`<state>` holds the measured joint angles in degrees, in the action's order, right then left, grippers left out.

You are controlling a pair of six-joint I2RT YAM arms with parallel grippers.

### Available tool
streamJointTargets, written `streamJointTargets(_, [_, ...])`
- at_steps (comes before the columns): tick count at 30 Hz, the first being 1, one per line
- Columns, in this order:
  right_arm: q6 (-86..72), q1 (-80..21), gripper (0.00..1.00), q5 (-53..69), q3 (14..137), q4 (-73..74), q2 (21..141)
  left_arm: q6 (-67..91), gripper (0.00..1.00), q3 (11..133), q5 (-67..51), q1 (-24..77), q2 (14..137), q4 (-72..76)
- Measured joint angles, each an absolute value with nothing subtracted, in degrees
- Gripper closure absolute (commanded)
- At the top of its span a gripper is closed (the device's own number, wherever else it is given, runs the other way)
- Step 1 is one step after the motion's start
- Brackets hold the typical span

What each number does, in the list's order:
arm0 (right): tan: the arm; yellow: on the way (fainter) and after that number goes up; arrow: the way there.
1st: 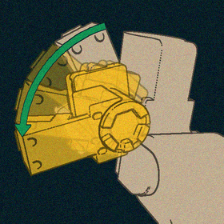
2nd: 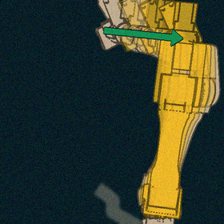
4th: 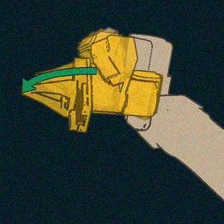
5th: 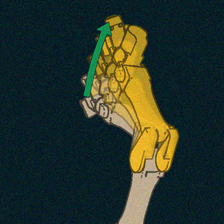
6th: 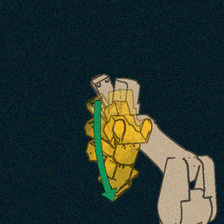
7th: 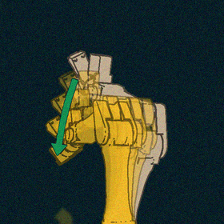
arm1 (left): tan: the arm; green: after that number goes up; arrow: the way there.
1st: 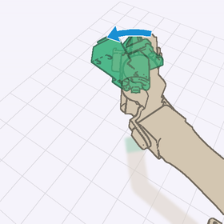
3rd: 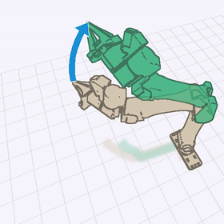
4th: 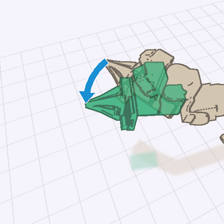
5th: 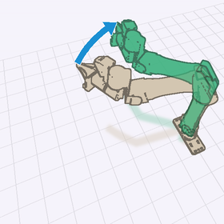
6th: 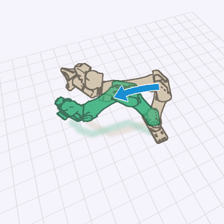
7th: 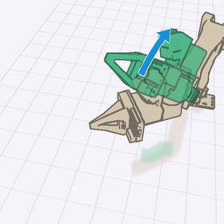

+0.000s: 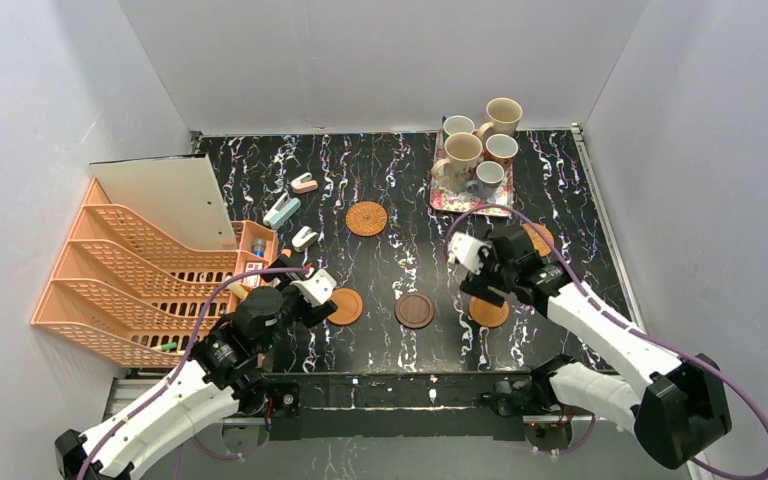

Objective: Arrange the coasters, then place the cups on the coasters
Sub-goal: Move the coaster to the center of the board.

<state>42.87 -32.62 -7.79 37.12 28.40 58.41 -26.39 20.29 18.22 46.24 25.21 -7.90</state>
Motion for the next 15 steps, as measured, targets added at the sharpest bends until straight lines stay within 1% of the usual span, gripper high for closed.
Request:
streamJointTargets(2, [42.6,-29.2,0.02,-9.2,37.6,24.5,59.1,-26.4,0.02,20.3,18.0,46.2,24.9,-7.9])
streamJointTargets(5, [42.0,-22.6,0.02,-11.1,38.3,20.1,63.3,-26.4,0.02,20.3,17.8,46.2,24.9,-8.1])
streamJointTargets(10, [40.1,-10.7,0.02,-14.4,42.0,12.6,75.7,-26.4,0.02,20.3,17.4,46.2,24.3,-8.4])
streamJointTargets(15, [37.0,-3.7,0.02,-15.9,49.0,8.9,85.9,-26.4,0.02,20.3,17.0,46.2,23.8,-8.4])
